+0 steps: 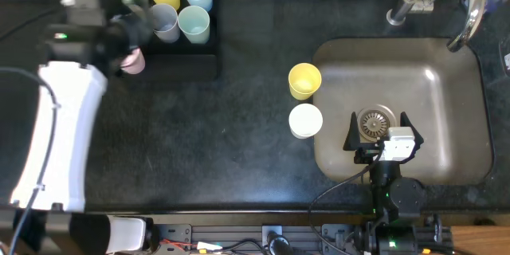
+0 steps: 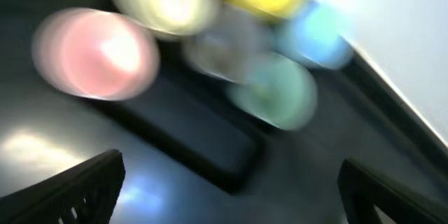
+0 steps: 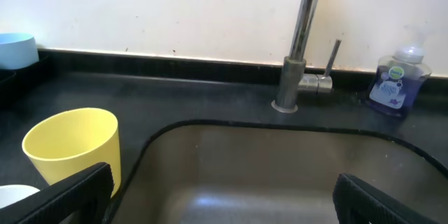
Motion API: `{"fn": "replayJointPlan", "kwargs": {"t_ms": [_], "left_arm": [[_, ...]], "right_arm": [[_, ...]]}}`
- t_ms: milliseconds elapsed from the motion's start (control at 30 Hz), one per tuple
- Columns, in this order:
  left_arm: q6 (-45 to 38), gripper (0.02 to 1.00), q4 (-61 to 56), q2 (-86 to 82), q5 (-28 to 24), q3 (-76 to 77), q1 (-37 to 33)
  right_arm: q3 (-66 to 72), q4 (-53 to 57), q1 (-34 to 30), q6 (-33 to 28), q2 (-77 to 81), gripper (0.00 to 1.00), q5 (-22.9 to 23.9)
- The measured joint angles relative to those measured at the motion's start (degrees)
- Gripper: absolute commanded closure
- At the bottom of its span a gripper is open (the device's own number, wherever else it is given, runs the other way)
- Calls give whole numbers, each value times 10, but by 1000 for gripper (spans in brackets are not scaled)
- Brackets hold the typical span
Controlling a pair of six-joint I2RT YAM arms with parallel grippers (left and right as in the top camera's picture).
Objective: Store Cups
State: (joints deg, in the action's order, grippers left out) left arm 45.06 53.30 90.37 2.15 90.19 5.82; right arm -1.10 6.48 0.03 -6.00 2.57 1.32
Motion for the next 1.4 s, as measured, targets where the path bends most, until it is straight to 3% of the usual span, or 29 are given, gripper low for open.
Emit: {"fn": "replayJointPlan", "kwargs": {"t_ms": [233,400,1167,1233,1267,1300,1333,1367,1400], "left_arm": [[26,18,-57,83,-2,5,240],[56,18,-83,147,-16,5,336],[76,27,-90,216,-50,5,346],[76,187,-92,221,-50,5,346],[76,386,-92,225,-50,5,346],[78,669,-92,230,-50,5,346],[83,822,-92,233,-50,5,346],[84,895,-91,236,-50,5,346],[86,906,-92,238,-50,5,346]], "right_arm": [[0,0,0,0,0,3,0],[0,0,0,0,0,3,0],[0,0,0,0,0,3,0],[0,0,0,0,0,5,0],[0,0,0,0,0,3,0],[0,0,0,0,0,3,0],[0,0,0,0,0,3,0],[0,0,0,0,0,5,0],[0,0,0,0,0,3,0]]}}
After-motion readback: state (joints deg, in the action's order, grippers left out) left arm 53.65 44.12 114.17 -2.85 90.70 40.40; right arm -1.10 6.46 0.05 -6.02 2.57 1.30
